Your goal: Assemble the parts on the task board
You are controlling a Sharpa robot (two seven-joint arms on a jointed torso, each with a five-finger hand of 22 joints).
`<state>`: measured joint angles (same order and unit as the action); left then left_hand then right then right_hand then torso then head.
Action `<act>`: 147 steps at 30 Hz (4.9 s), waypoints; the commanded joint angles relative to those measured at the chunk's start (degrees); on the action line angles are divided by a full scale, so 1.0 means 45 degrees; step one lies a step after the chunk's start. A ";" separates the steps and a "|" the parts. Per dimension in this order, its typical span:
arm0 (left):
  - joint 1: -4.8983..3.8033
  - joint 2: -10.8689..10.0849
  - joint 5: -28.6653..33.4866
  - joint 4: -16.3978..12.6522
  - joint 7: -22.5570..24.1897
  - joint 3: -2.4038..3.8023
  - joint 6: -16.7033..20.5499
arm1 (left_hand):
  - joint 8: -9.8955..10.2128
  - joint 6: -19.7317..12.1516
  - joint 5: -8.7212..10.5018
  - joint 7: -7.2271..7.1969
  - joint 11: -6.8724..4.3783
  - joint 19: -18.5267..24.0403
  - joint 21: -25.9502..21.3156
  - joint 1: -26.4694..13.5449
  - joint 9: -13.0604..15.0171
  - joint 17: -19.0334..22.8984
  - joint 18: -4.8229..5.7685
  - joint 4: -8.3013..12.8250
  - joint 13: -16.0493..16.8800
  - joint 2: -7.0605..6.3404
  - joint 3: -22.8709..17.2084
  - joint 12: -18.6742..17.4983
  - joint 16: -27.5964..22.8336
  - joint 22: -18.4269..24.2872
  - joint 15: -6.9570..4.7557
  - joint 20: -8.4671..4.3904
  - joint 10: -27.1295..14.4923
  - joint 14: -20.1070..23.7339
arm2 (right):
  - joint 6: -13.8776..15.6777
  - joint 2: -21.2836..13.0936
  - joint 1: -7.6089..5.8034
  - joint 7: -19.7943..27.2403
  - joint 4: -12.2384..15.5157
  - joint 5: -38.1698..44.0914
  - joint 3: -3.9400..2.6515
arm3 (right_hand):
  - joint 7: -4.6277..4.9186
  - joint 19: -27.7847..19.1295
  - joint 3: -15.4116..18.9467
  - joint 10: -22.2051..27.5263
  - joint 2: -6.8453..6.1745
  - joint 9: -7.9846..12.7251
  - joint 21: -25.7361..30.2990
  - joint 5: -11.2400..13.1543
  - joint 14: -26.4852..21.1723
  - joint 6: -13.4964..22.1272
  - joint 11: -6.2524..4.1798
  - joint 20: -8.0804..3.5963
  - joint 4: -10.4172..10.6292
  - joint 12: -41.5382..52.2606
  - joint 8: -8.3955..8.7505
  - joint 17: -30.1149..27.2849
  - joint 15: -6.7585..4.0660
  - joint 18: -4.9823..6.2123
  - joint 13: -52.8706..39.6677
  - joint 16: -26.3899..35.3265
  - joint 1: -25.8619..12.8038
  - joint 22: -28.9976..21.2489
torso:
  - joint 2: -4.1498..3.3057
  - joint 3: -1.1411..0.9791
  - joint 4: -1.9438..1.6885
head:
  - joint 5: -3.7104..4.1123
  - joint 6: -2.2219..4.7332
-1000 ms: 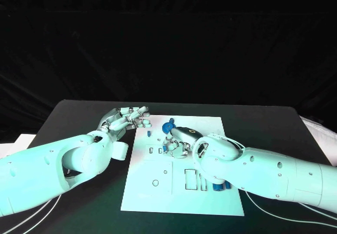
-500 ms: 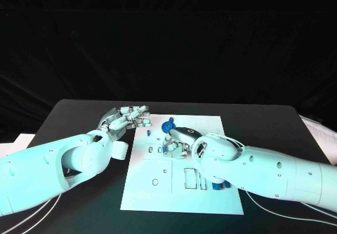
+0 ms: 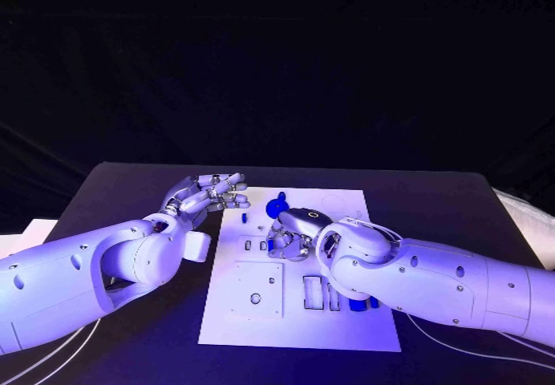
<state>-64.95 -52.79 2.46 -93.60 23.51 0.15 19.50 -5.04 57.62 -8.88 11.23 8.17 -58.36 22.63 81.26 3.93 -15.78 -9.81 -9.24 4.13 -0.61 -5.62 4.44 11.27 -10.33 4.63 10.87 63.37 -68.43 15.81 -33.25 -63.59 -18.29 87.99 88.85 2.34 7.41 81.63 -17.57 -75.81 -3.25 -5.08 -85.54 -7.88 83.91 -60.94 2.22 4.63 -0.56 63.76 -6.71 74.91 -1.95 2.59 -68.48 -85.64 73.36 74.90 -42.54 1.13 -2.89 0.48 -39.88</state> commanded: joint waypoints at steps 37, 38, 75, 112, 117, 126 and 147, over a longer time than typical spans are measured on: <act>-0.0005 0.0023 0.0032 0.0000 -0.0053 0.0004 -0.0437 | 0.0074 0.0093 0.0077 0.0034 -0.0012 -0.0046 0.0046 0.0138 -0.0004 -0.0035 -0.0125 0.0076 -0.0022 -0.0009 -0.0022 -0.0049 -0.0104 -0.0022 0.0046 0.0000 0.0089 -0.0044 | 0.2349 -0.0104 0.0073 0.0722 0.0131 0.0132 0.0089 | 0.0364 -0.0225 0.1916 0.0597 -0.0964 0.0291 0.0269 -0.0757 0.0921 0.1502 0.0407 0.0315 0.0635 -0.0525 0.0670 0.1405 0.0390 0.0090 0.0509 0.0164 -0.0505 0.0452 | -0.0001 -0.0005 -0.0009 | 0.0126 0.0037; -0.0005 0.0026 0.0032 0.0007 -0.0062 0.0003 -0.0449 | 0.0074 0.0093 0.0077 0.0034 -0.0012 -0.0046 0.0046 0.0138 -0.0004 -0.0035 -0.0125 0.0076 -0.0022 -0.0009 -0.0022 -0.0049 -0.0104 -0.0022 0.0046 0.0000 0.0089 -0.0044 | 0.2505 -0.0138 0.0075 0.0826 0.0190 0.0139 0.0089 | 0.0376 -0.0213 0.2009 0.0572 -0.0968 0.0289 0.0263 -0.0779 0.0926 0.1544 0.0417 0.0326 0.0658 -0.0464 0.0668 0.1425 0.0400 0.0086 0.0468 0.0152 -0.0471 0.0468 | 0.0000 -0.0008 -0.0010 | 0.0128 0.0035; -0.0841 0.0108 -1.0388 0.0391 -1.0017 -0.0006 -0.3046 | -0.3184 0.1363 0.0508 -0.1699 -0.1939 -0.5240 1.2646 -0.2436 0.2618 -1.6494 0.1351 -0.1551 1.0857 0.0078 0.1989 1.1613 1.7496 -1.3448 -0.1903 -0.1875 0.2816 -0.4794 | 0.2309 -0.4479 -0.2430 0.4943 0.1460 -1.0144 -0.0110 | 0.0304 -0.0531 0.2347 0.0510 0.0422 0.0222 0.0509 -0.1407 0.0766 0.1035 0.0319 0.0275 0.0833 -0.0198 0.0398 0.0758 0.0319 0.0203 0.0428 0.0611 0.0942 -0.0006 | 0.0679 -0.0325 0.0272 | -0.0413 -0.0243; -0.1649 0.4343 -1.2850 0.3866 -1.3628 -0.0299 -0.6123 | -0.5706 -0.0017 0.1381 -0.2008 -0.2207 -0.6274 1.3957 -0.4113 0.5922 -1.6494 0.1793 -0.1659 1.3120 0.0536 0.4506 1.3735 1.7496 -1.5823 -0.2173 -0.2161 0.2904 -0.4794 | 0.2610 -0.4328 -0.2486 0.4512 0.1089 -0.9567 -0.0101 | 0.0285 -0.0524 0.2311 0.0393 0.0464 0.0238 0.0539 -0.1757 0.0761 0.0953 0.0296 0.0246 0.0918 -0.0097 0.0414 0.0651 0.0291 0.0208 0.0391 0.0702 0.0832 -0.0037 | 0.0721 -0.0307 0.0220 | -0.0472 -0.0541; -0.1644 0.4549 -1.2855 0.4004 -1.3641 -0.0316 -0.6229 | -0.5760 -0.0041 0.1379 -0.2019 -0.2217 -0.6282 1.3969 -0.4066 0.5993 -1.6494 0.1797 -0.1637 1.3142 0.0614 0.4511 1.3757 1.7496 -1.5845 -0.2182 -0.2171 0.2914 -0.4794 | 0.2570 -0.4296 -0.2484 0.4496 0.1064 -0.9566 -0.0099 | 0.0286 -0.0537 0.2316 0.0406 0.0460 0.0239 0.0548 -0.1761 0.0758 0.0951 0.0297 0.0245 0.0926 -0.0119 0.0416 0.0635 0.0291 0.0212 0.0412 0.0713 0.0818 -0.0056 | 0.0733 -0.0310 0.0209 | -0.0464 -0.0568; -0.1621 0.4856 -1.2858 0.4336 -1.3671 -0.0349 -0.6493 | -0.5881 -0.0135 0.1372 -0.2028 -0.2225 -0.6289 1.3980 -0.3730 0.6177 -1.6494 0.1801 -0.1568 1.3190 0.0770 0.4491 1.3796 1.7496 -1.5869 -0.2189 -0.2181 0.2923 -0.4794 | 0.2521 -0.4276 -0.2483 0.4476 0.1045 -0.9566 -0.0096 | 0.0286 -0.0542 0.2317 0.0411 0.0459 0.0239 0.0552 -0.1762 0.0757 0.0951 0.0297 0.0245 0.0929 -0.0128 0.0416 0.0629 0.0291 0.0213 0.0420 0.0717 0.0813 -0.0063 | 0.0710 -0.0307 0.0226 | -0.0444 -0.0631; -0.1553 0.5143 -1.2858 0.4497 -1.3710 -0.0434 -0.6838 | -0.6071 -0.0262 0.1363 -0.2036 -0.2229 -0.6312 1.4015 -0.3108 0.6488 -1.6494 0.1813 -0.1450 1.3305 0.1013 0.4388 1.3893 1.7496 -1.5945 -0.2187 -0.2177 0.2966 -0.4794 | 0.2440 -0.4187 -0.2474 0.4430 0.0965 -0.9586 -0.0091 | 0.0281 -0.0556 0.2311 0.0415 0.0481 0.0241 0.0566 -0.1803 0.0756 0.0943 0.0294 0.0244 0.0959 -0.0140 0.0421 0.0617 0.0290 0.0218 0.0437 0.0728 0.0784 -0.0088 | 0.0727 -0.0326 0.0197 | -0.0425 -0.0763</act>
<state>-71.95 -29.82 -55.21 -73.27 -38.06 -1.81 -9.78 -32.05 56.86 -3.06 2.13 -1.75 -83.94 85.42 66.72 33.08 -74.91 -2.70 -15.94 63.92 3.99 14.21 66.58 89.83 -74.91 -4.80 1.44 76.36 -83.97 27.47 -52.19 -74.73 1.75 92.36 45.22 1.93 8.66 79.38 -7.14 -73.98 -1.28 -4.06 -83.20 -15.75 84.02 -56.22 3.65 5.86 3.56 63.23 -4.63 74.91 -0.61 2.59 -66.56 -82.54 77.14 74.55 -39.25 -0.35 -1.99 -1.41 -43.28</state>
